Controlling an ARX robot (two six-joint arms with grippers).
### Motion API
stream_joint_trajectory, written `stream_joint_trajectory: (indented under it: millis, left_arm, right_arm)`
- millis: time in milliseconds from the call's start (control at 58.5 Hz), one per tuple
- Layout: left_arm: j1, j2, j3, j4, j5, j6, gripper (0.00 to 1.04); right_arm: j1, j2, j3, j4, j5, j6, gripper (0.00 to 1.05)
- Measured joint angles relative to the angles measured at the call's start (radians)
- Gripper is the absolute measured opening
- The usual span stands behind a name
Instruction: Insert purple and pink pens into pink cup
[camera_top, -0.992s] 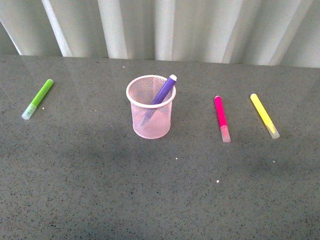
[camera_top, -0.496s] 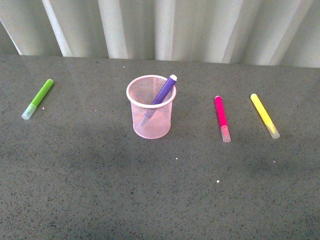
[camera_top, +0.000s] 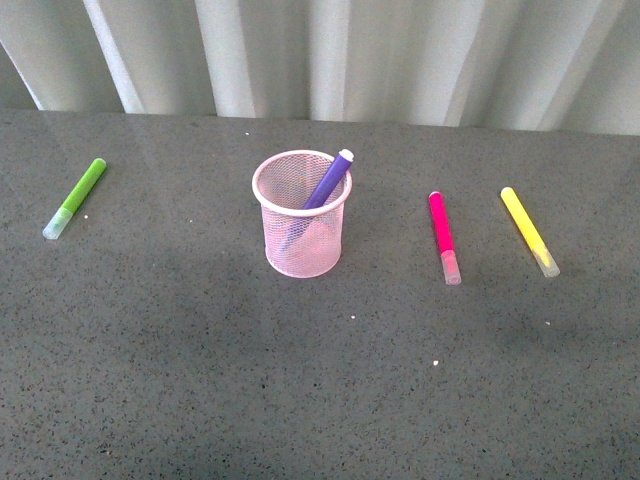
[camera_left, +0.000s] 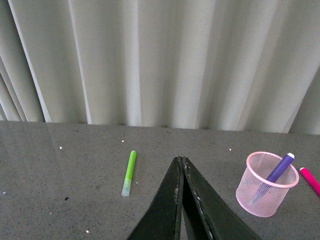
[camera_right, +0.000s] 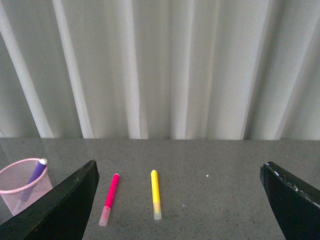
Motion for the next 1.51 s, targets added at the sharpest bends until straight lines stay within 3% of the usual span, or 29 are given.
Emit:
stream_joint_trajectory:
  millis: [411,941,1078,1180,1232,1300,1386,1505]
  left_arm:
    - [0.0,-0.007,0.0,-0.006,0.0,0.0,0.04]
    - [0.0,-0.007,0.0,-0.006,0.0,0.0,0.99]
    - [0.0,-0.007,0.0,-0.006,0.0,0.002,0.98]
    - [0.0,-0.007,0.0,-0.006,0.0,0.002,0.98]
    - [0.0,-0.008,0.0,-0.006,0.0,0.002,0.98]
    - [0.0,-0.007,0.0,-0.006,0.001,0.002,0.98]
    - [0.0,-0.007,0.0,-0.006,0.0,0.002,0.98]
    - [0.0,-0.007,0.0,-0.006,0.0,0.003,0.98]
  right_arm:
    - [0.0,0.0,0.0,0.0,0.0,0.0,0.98]
    - [0.0,0.0,0.0,0.0,0.0,0.0,0.98]
    - [-0.001,0.001,0.0,-0.001,-0.006,0.0,0.98]
    - [-0.071,0.133,0.061,-0.082,-0.277,0.093,0.98]
    - [-0.071,0.251,0.115,-0.007,-0.323,0.14,0.98]
    - [-0.047,0.383,0.195,0.133,-0.294,0.154,0.98]
    - [0.005,0.664,0.377,0.404,-0.179,0.121,0.98]
    - [0.031,1.013,0.618,0.456,-0.074,0.083,0.98]
